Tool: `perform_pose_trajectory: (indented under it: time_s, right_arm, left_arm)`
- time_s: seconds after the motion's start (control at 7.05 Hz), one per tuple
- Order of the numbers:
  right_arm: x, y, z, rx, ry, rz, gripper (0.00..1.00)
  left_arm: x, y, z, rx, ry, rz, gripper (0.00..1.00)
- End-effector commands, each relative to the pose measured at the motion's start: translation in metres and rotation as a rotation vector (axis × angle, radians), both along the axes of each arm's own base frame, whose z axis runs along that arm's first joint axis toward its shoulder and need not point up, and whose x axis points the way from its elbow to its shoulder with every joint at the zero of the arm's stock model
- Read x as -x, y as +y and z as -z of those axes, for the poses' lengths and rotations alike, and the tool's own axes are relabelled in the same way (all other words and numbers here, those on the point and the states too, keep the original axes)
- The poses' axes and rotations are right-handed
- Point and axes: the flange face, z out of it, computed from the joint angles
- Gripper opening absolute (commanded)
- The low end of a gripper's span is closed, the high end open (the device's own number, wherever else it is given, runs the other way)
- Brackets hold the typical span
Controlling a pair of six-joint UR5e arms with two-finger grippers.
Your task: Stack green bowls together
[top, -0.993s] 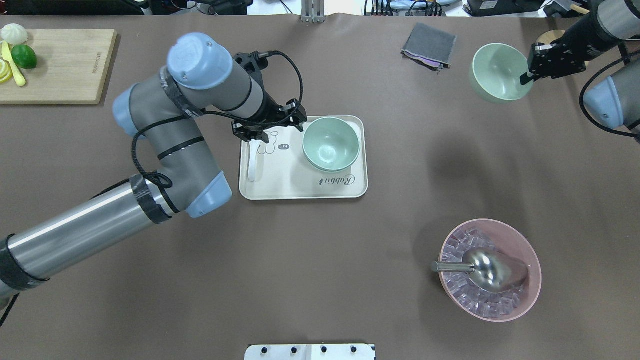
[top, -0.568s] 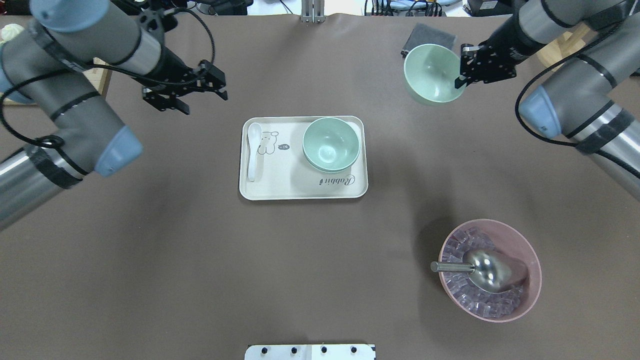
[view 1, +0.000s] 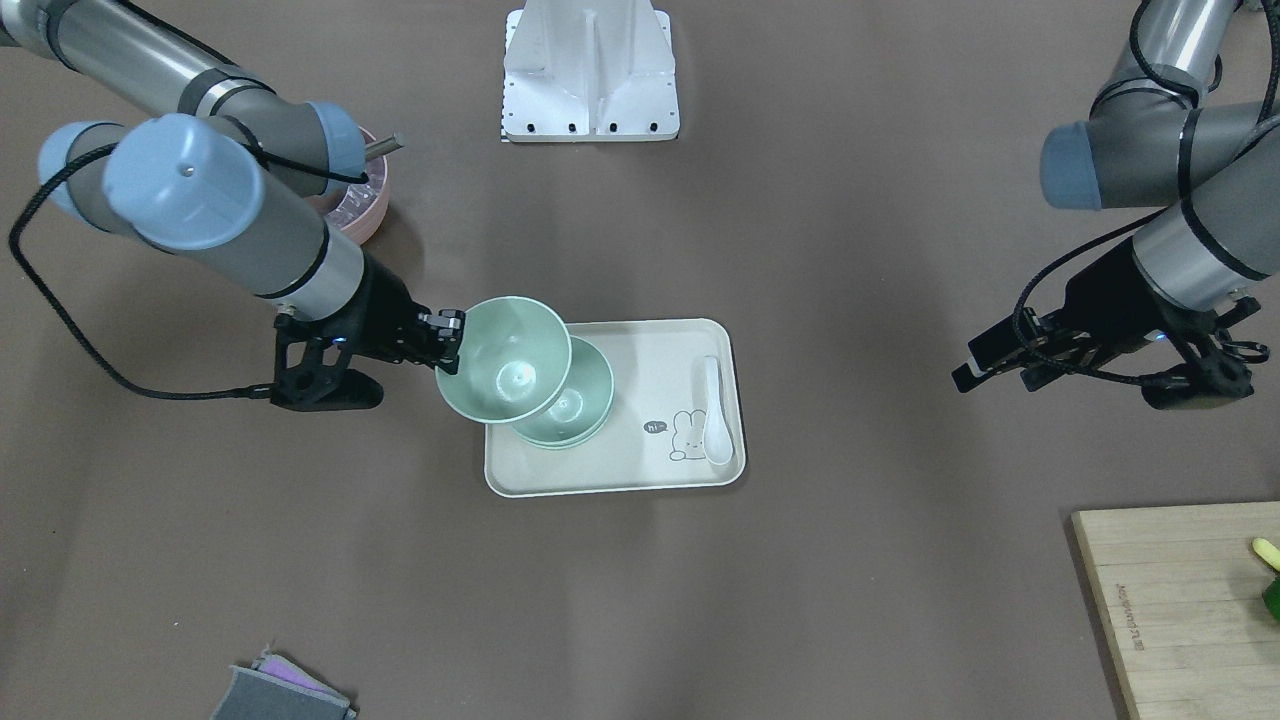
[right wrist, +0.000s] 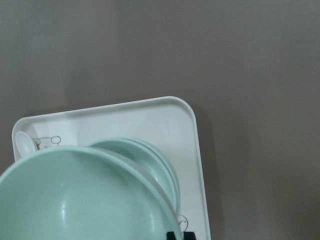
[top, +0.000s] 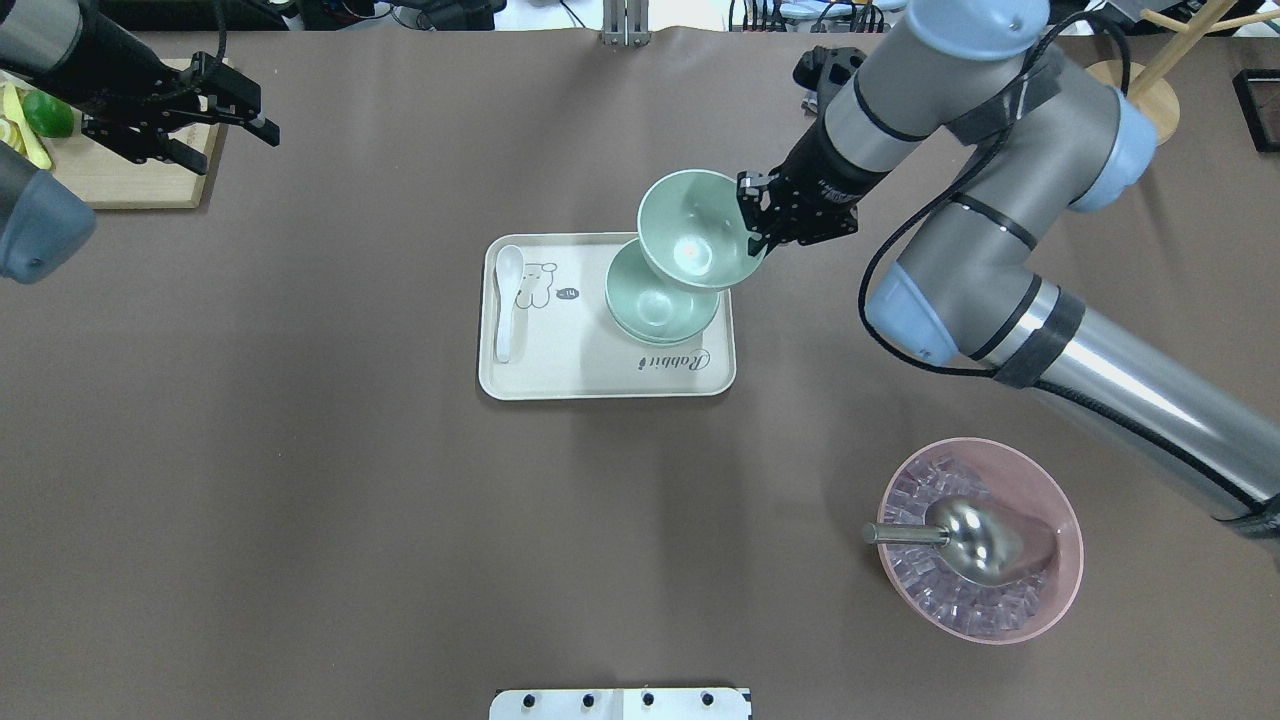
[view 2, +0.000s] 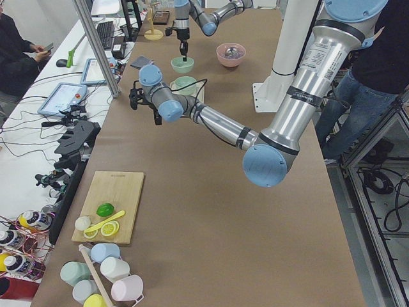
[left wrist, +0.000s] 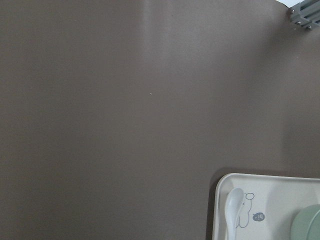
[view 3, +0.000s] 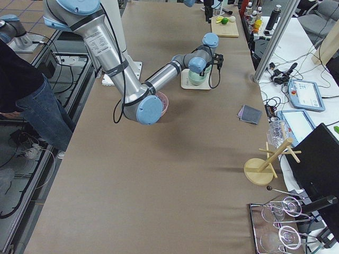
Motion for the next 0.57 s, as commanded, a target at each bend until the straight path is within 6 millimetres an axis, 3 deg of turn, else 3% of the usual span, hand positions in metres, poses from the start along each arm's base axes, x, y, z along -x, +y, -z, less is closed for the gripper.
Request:
perform_pose_trajectory:
  time_s: [0.0,0.14,0.43]
  right_arm:
    - [0.037,0.023,0.004,-0.020,0.028,0.019,0.00]
    - [0.047,0.026,0.013,-0.035,0.029,0.020,0.00]
    - [0.050,0.024,0.003,-0.030,0.051,0.011,0.00]
  left_arm:
    - [0.002,-0.001,-0.003,0.007,-0.006,-0.001,0.98]
    - [0.001,0.000,-0.004,0.009,-0.007,-0.003,0.98]
    - [0.000,-0.001,-0.006,0.013,-0.009,-0.003,0.98]
